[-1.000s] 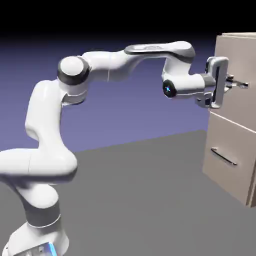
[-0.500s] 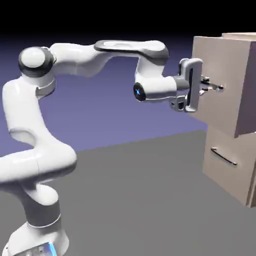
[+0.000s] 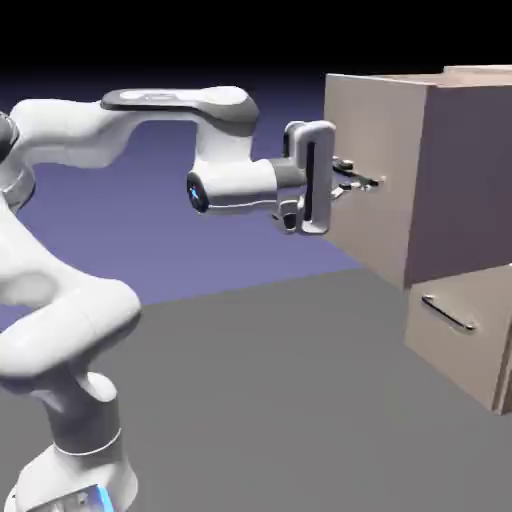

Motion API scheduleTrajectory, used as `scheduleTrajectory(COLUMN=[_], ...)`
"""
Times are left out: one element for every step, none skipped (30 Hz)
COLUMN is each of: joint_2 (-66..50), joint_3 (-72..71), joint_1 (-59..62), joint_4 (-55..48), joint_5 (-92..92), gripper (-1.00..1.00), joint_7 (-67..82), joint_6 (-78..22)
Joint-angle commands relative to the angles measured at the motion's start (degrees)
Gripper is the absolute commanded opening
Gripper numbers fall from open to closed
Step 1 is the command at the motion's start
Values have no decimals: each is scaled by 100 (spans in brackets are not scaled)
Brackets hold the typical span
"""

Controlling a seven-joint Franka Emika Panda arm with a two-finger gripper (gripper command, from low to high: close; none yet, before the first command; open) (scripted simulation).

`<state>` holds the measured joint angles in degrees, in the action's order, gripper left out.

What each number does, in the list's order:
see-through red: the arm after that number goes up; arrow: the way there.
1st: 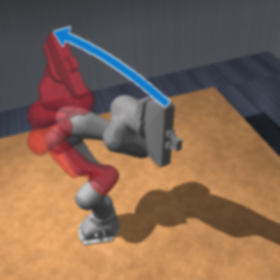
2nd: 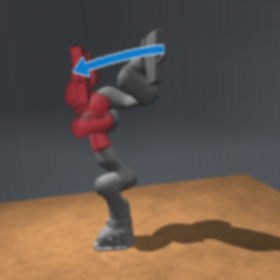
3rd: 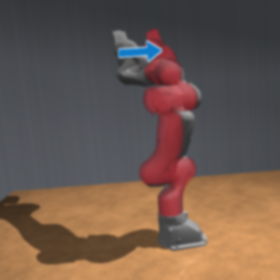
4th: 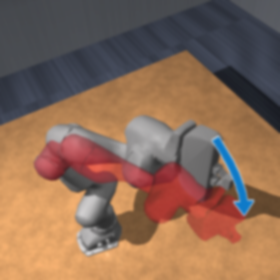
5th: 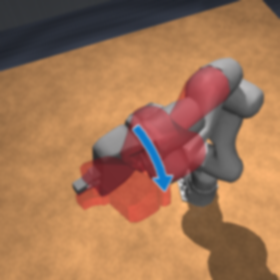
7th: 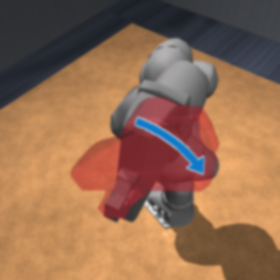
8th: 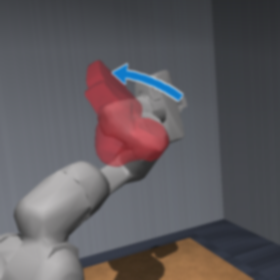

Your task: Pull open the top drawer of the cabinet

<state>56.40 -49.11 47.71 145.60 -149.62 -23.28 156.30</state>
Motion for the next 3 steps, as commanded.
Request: scheduleTrajectory(joint_2=[0,0,126], joint_3=[0,0,125], joint_1=[0,0,-208], joint_4=[0,0,145], joint_5=[3,3,92], gripper=[100,100,100], joint_7=[0,0,-60], joint_6=[2,2,72])
